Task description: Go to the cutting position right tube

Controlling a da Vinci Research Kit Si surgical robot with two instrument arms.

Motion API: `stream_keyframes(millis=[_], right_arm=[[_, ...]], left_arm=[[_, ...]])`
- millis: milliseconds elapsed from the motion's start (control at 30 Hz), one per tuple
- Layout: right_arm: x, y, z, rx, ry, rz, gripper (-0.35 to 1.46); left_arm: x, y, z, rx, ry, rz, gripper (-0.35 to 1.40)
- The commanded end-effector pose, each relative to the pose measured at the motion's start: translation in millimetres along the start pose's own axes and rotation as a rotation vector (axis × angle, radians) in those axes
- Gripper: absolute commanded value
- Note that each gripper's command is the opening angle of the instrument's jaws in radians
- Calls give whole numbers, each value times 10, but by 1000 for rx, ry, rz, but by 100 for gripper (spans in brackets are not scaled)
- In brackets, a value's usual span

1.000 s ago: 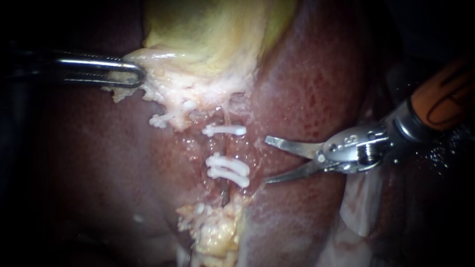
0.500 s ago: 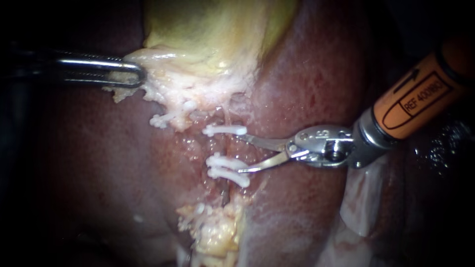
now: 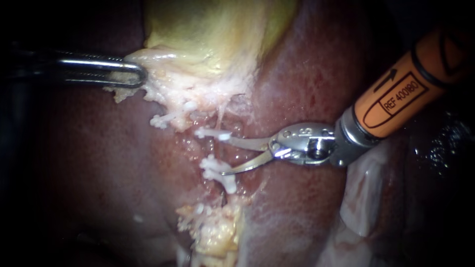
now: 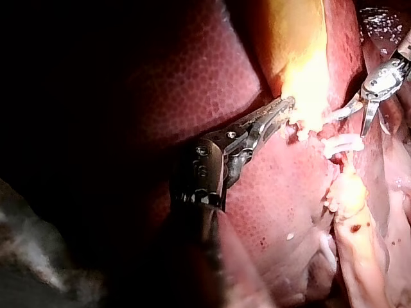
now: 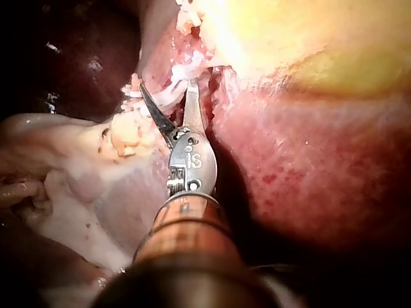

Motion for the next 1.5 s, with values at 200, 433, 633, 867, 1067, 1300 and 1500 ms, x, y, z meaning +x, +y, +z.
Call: stream_keyframes(millis=[200, 433, 633, 867, 1067, 1300, 1500], right_arm=[[-3, 2, 12, 4, 5, -7, 121], [-4, 3, 13, 4, 8, -7, 121], [-2, 2, 16, 18, 39, -12, 119], [3, 0, 26, 53, 67, -24, 114], [9, 0, 40, 62, 93, -26, 113], [14, 3, 51, 58, 117, -7, 111], [16, 6, 58, 61, 137, 5, 111]], left_arm=[[0, 0, 1, 1, 0, 0, -35], [0, 1, 1, 1, 0, 0, -35], [0, 1, 1, 1, 0, 0, -35], [0, 1, 2, 2, 1, 0, -35], [0, 1, 3, 2, 1, 0, -35], [0, 1, 4, 3, 1, 0, -35], [0, 1, 5, 6, 2, 0, -35]])
